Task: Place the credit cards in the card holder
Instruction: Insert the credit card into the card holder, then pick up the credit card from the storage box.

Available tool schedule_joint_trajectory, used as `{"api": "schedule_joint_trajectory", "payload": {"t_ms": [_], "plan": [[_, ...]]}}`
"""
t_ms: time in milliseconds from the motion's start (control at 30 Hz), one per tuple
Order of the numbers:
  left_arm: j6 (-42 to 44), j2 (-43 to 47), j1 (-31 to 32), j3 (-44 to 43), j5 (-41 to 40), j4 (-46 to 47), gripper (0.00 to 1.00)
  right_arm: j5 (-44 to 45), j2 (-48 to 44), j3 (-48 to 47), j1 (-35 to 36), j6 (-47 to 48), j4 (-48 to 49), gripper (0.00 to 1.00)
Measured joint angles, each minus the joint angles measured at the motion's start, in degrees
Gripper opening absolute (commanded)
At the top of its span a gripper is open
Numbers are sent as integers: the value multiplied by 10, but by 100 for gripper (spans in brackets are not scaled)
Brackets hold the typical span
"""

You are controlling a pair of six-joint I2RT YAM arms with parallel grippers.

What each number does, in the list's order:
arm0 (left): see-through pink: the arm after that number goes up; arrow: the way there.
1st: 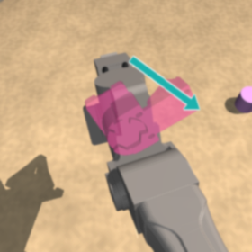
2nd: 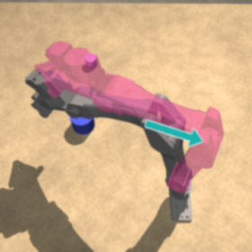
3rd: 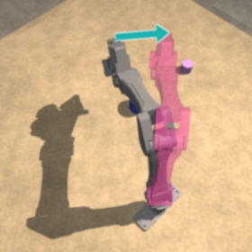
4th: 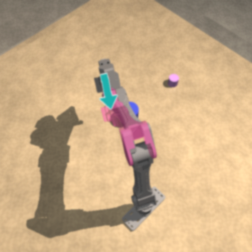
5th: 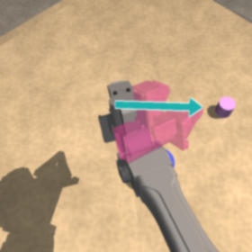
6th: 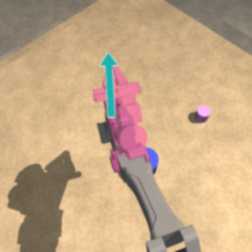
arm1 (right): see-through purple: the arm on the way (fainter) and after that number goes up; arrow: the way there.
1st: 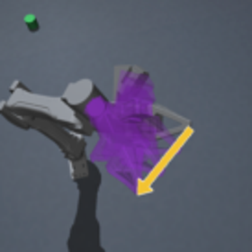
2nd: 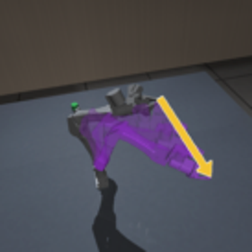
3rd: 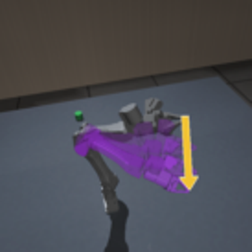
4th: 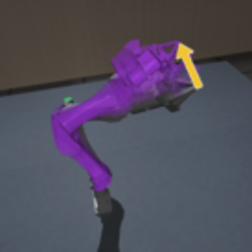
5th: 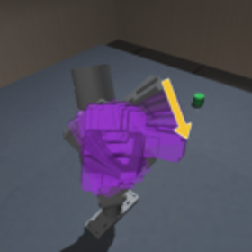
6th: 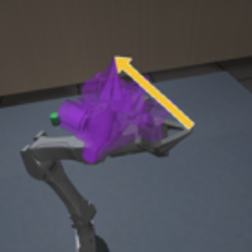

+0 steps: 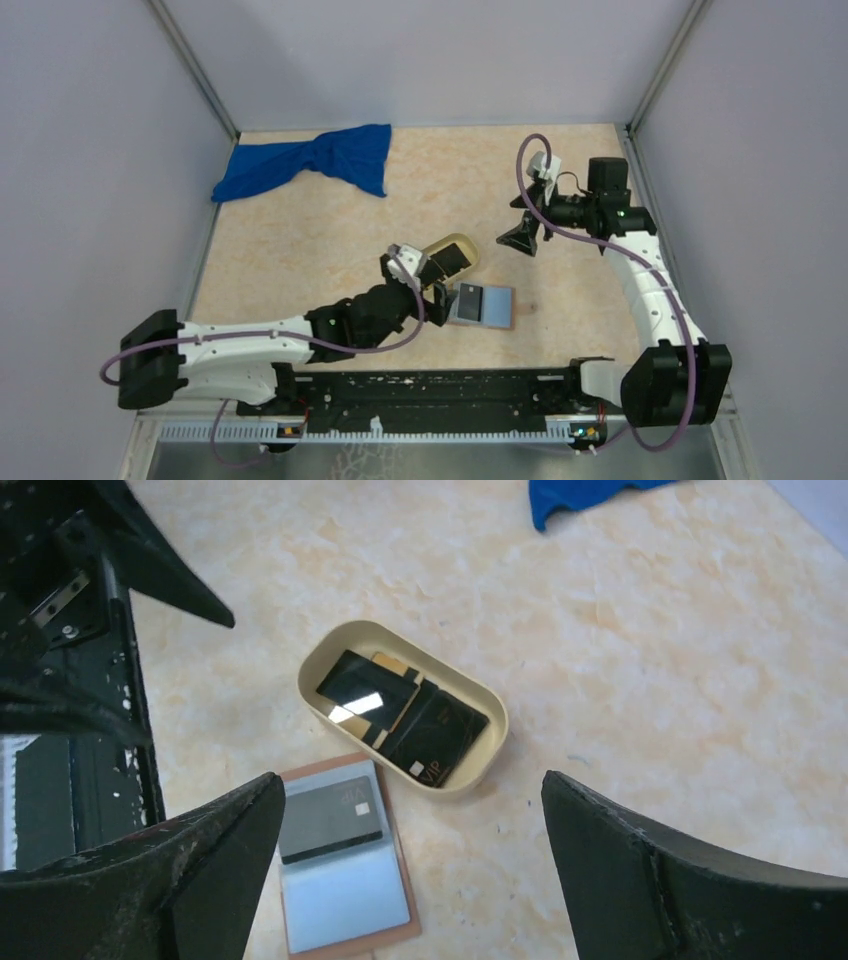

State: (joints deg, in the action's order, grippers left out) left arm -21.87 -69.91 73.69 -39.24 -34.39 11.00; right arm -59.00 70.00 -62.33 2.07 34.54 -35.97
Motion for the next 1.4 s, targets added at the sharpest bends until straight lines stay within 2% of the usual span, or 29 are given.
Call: {"api": "schedule_joint_trajectory", "payload": {"t_ms": [133,300,433,600,800,967,1133,1400], "plan": [[23,104,-33,113,15,97,98,-56,-2,36,31,-28,96,99],[-30,195,-137,209,78,153,98,-56,59,13,110,-45,137,97],[-95,212,-190,265,111,174,96,-16,160,-59,175,-71,136,87],[-176,184,-214,280,120,174,86,64,278,-132,232,-128,125,62],[-270,72,-225,266,114,151,84,136,346,-115,253,-218,124,59],[-311,-21,-227,196,115,109,79,185,367,-104,254,-258,121,58],[-325,-50,-227,150,115,86,71,214,395,-105,259,-276,109,58],[-341,-68,-227,146,116,60,58,229,403,-105,269,-298,97,57]]}}
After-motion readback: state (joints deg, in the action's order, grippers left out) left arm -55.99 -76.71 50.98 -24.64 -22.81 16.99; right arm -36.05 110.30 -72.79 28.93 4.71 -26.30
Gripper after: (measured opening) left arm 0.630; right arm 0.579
